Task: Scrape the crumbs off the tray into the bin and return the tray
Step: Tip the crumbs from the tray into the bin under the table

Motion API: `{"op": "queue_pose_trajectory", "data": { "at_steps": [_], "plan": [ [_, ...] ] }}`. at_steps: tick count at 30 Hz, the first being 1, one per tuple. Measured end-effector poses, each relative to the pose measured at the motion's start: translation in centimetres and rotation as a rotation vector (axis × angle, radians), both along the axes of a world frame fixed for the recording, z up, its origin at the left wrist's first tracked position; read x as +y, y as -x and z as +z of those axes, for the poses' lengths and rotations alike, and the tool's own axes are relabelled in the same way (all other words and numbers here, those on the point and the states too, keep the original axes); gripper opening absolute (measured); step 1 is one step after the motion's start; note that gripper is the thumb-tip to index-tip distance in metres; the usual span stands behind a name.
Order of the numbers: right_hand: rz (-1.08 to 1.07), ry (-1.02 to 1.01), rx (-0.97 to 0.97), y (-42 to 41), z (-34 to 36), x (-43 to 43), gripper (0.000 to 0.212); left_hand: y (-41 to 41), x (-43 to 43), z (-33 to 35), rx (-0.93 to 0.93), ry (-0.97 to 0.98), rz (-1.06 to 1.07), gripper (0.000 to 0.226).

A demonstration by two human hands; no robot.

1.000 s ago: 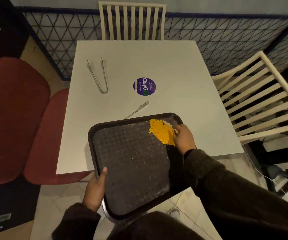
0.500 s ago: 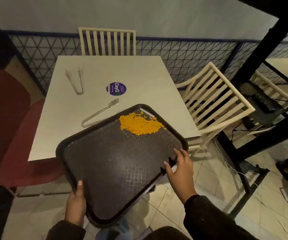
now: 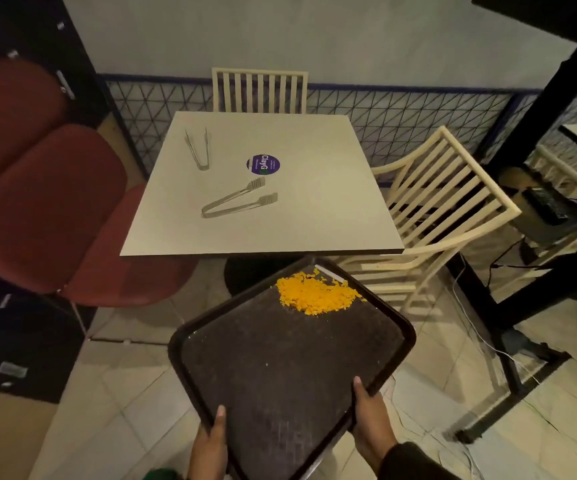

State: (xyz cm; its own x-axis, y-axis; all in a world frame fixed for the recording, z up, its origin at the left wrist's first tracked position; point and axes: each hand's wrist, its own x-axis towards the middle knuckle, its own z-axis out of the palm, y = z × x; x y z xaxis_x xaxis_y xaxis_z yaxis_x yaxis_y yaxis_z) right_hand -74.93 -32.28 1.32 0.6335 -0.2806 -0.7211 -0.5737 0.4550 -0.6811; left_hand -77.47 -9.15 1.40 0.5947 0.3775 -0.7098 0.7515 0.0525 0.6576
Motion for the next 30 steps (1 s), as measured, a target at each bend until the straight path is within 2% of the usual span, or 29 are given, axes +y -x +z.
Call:
{"op": "queue_pose_trajectory", "data": {
  "at_steps": [3, 7, 12, 17, 20, 22, 26, 30],
  "plan": [
    [-0.119, -0.084, 0.067, 1.2, -1.9, 1.3, 0.033, 1.5, 0.8, -2.1, 0.098, 0.036, -0.054, 0.052],
    [-0.193, -0.015, 0.193, 1.6, -5.0, 2.3, 0.044, 0.4, 3.9, -5.4, 0.184, 0.178, -0.134, 0.047],
    [-0.243, 0.103, 0.274, 1.4, -8.1, 2.5, 0.046, -2.8, 7.5, -9.5, 0.361, 0.208, 0.018, 0.057],
    [-0.132, 0.286, 0.408, 0.8, -11.2, 1.4, 0.048, -6.5, 8.6, -15.4, 0.416, 0.17, -0.081, 0.038],
    [-0.044, 0.368, 0.453, 0.1, -13.1, 0.2, 0.046, -7.6, 8.3, -19.2, 0.488, 0.221, -0.221, 0.053],
    [0.009, 0.403, 0.461, -0.7, -14.5, -0.5, 0.045, -7.9, 7.6, -21.0, 0.493, 0.155, -0.277, 0.05],
    [0.058, 0.431, 0.442, -3.2, -17.6, -1.5, 0.036, -8.8, 7.7, -27.6, 0.39, -0.047, -0.447, 0.047],
    [0.11, 0.499, 0.425, -5.8, -21.9, -2.3, 0.05, -10.1, 7.6, -33.0, 0.33, -0.095, -0.534, 0.035]
  ]
}}
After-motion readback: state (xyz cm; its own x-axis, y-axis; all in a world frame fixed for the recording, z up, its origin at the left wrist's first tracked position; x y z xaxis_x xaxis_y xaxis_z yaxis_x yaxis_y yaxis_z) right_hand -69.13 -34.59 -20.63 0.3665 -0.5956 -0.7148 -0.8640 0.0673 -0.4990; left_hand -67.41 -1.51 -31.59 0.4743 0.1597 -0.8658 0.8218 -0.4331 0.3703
